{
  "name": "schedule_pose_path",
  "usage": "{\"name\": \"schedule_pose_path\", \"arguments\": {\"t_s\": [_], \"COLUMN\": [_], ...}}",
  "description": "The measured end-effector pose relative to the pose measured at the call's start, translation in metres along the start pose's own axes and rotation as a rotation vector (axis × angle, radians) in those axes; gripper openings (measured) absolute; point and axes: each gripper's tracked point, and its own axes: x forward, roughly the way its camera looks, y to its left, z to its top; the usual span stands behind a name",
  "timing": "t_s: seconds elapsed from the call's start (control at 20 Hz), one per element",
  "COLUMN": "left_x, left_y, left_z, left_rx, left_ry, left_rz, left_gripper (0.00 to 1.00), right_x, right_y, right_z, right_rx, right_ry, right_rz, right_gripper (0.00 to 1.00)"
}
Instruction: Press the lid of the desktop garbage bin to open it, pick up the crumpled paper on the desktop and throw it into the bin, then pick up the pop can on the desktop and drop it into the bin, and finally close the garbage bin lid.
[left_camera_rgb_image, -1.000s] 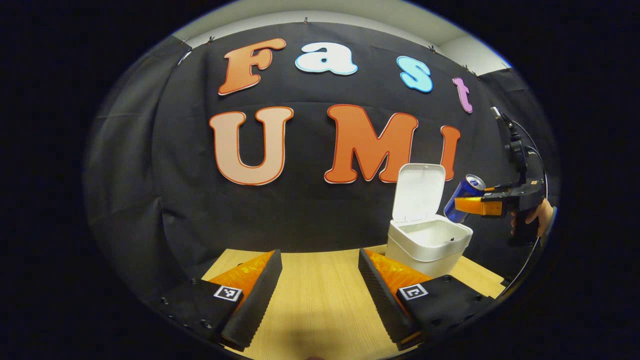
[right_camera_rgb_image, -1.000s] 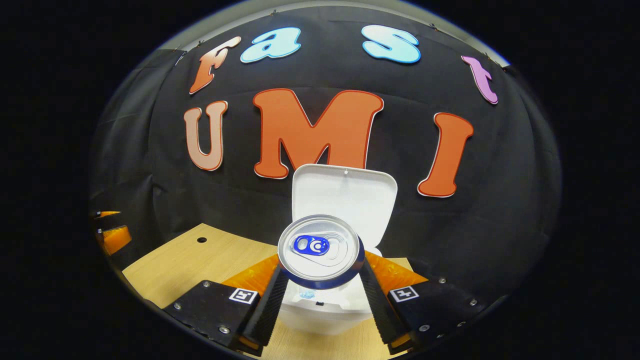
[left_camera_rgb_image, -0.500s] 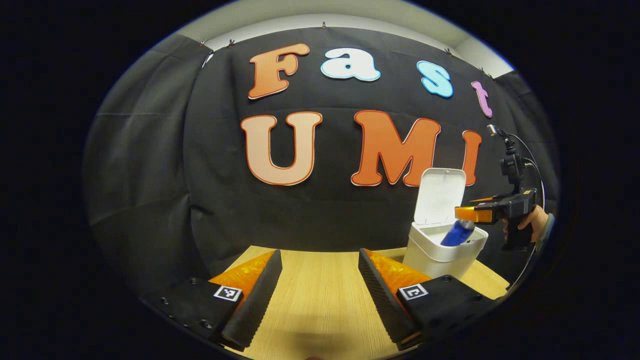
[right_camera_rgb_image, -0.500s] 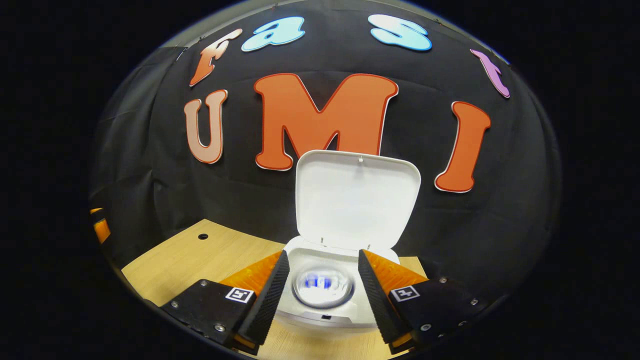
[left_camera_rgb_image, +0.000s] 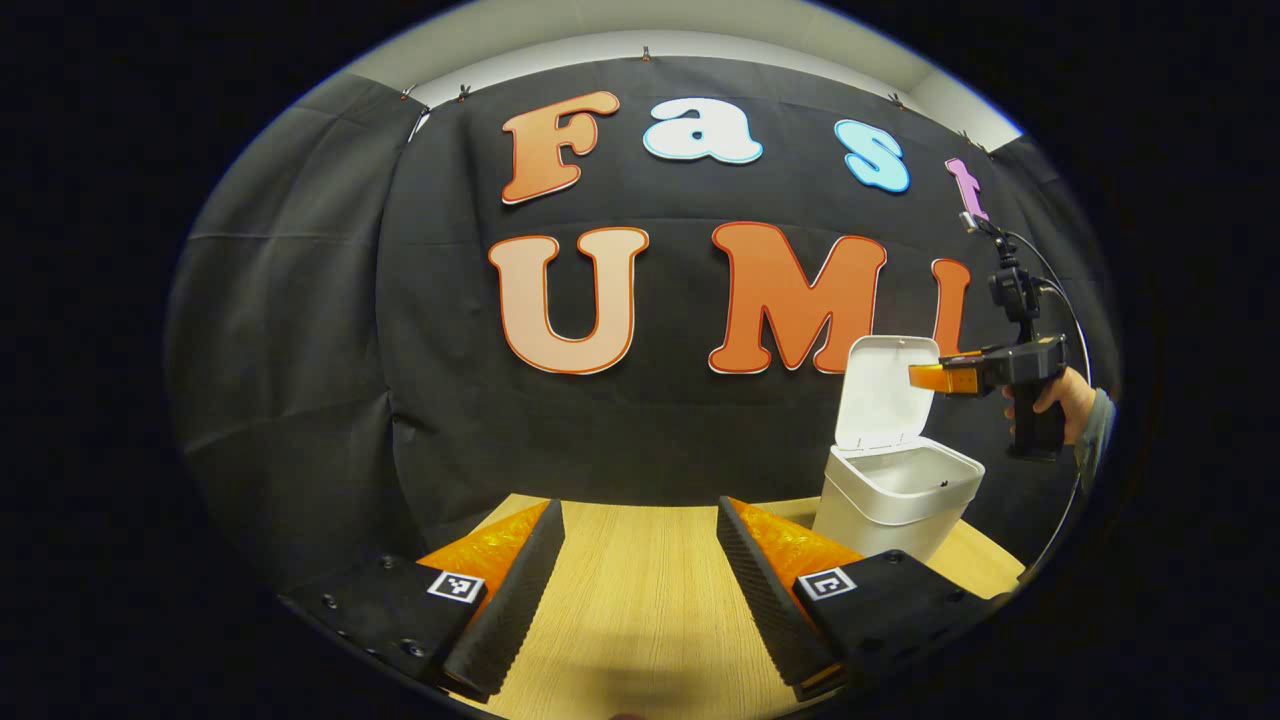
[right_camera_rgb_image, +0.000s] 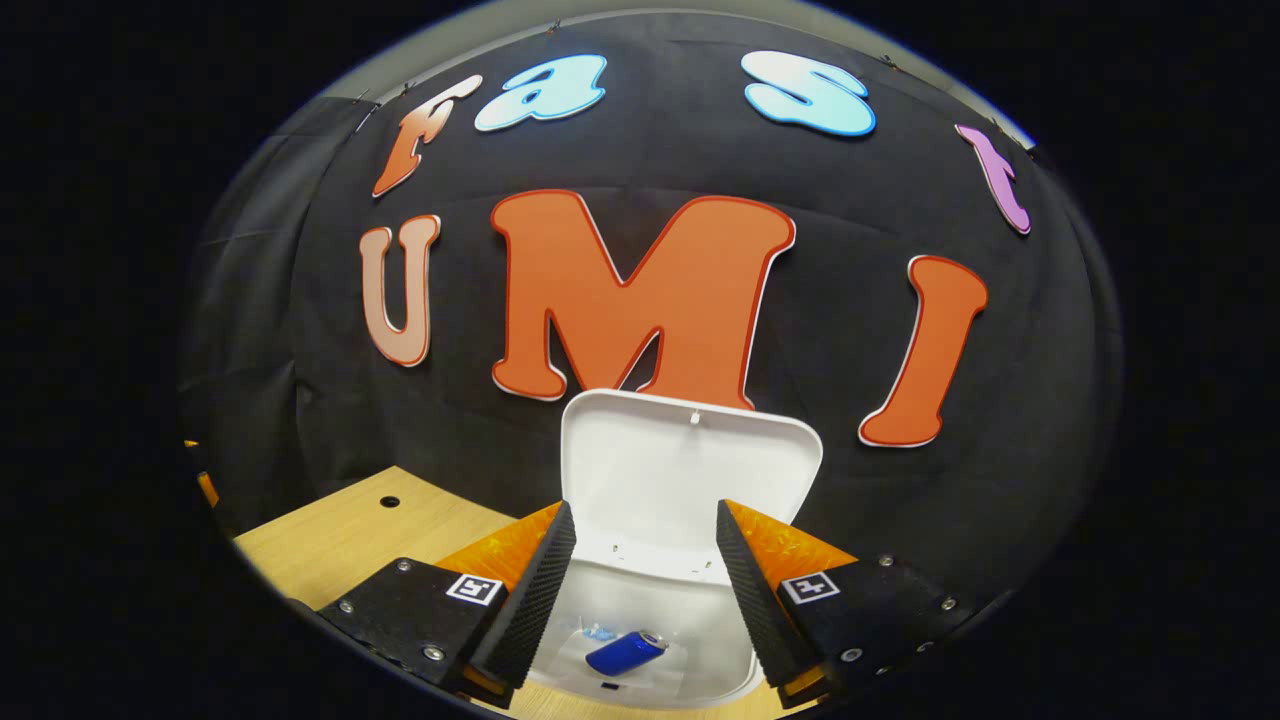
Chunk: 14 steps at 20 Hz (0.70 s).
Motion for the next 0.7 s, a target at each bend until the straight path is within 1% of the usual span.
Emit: {"name": "schedule_pose_path", "arguments": {"t_s": [0.25,0.5,0.6,0.7], "left_x": [0.0,0.002,0.005,0.014], "left_y": [-0.001,0.0,0.001,0.003], "left_z": [0.002,0.0,0.0,0.003], "left_rx": [0.031,0.023,0.021,0.023], "left_ry": [-0.013,-0.005,-0.004,-0.005], "left_rz": [-0.005,0.0,0.008,0.013], "left_gripper": [0.98,0.98,0.98,0.98], "right_x": [0.015,0.034,0.045,0.057], "right_y": [-0.015,-0.027,-0.033,-0.037], "right_z": [0.039,0.077,0.079,0.076], "right_rx": [0.044,0.076,0.098,0.129], "right_ry": [-0.093,-0.199,-0.207,-0.189], "right_rz": [-0.029,-0.062,-0.075,-0.085], "right_gripper": [0.86,0.86,0.86,0.86]}}
